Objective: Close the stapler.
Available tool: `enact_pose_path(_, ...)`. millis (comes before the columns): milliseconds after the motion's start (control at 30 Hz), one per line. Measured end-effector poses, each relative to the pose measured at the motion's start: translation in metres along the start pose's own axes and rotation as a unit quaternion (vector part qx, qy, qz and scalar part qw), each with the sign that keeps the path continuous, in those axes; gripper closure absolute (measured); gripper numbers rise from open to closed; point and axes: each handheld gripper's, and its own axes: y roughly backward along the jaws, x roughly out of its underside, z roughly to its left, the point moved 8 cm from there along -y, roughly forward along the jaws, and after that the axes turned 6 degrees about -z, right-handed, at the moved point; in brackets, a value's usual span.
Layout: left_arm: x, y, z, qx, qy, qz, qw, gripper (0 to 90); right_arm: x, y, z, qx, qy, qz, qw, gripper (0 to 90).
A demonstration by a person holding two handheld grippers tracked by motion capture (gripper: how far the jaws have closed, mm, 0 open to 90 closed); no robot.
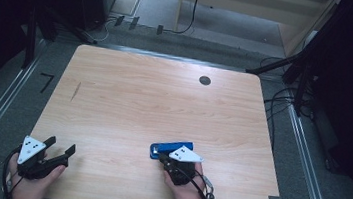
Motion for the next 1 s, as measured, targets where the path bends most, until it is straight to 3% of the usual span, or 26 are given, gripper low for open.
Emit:
enact_pose_path(367, 0.000, -0.001, 0.000, 0.000, -0.002, 0.002, 1.0000, 25.7, 0.000, 0.002, -0.003, 0.007, -0.006, -0.001, 1.0000, 90.0)
enact_pose_path(500, 0.000, -0.001, 0.000, 0.001, -0.002, 0.002, 1.0000, 25.6, -0.004, 0.018, -0.012, 0.005, -0.021, -0.017, 0.9996, 90.0)
enact_pose_path(633, 0.000, -0.001, 0.000, 0.001, -0.003, 0.002, 1.0000, 25.5, -0.007, 0.035, -0.023, 0.002, -0.028, -0.027, 0.9993, 83.1)
enact_pose_path(867, 0.000, -0.001, 0.000, 0.002, -0.003, 0.004, 1.0000, 25.6, -0.010, 0.063, -0.044, 0.030, -0.009, -0.053, 0.9981, 70.8)
enact_pose_path(1000, 0.000, -0.001, 0.001, 0.000, -0.001, 0.003, 1.0000, 26.3, -0.007, 0.078, -0.064, 0.056, -0.026, -0.057, 0.9965, 64.0)
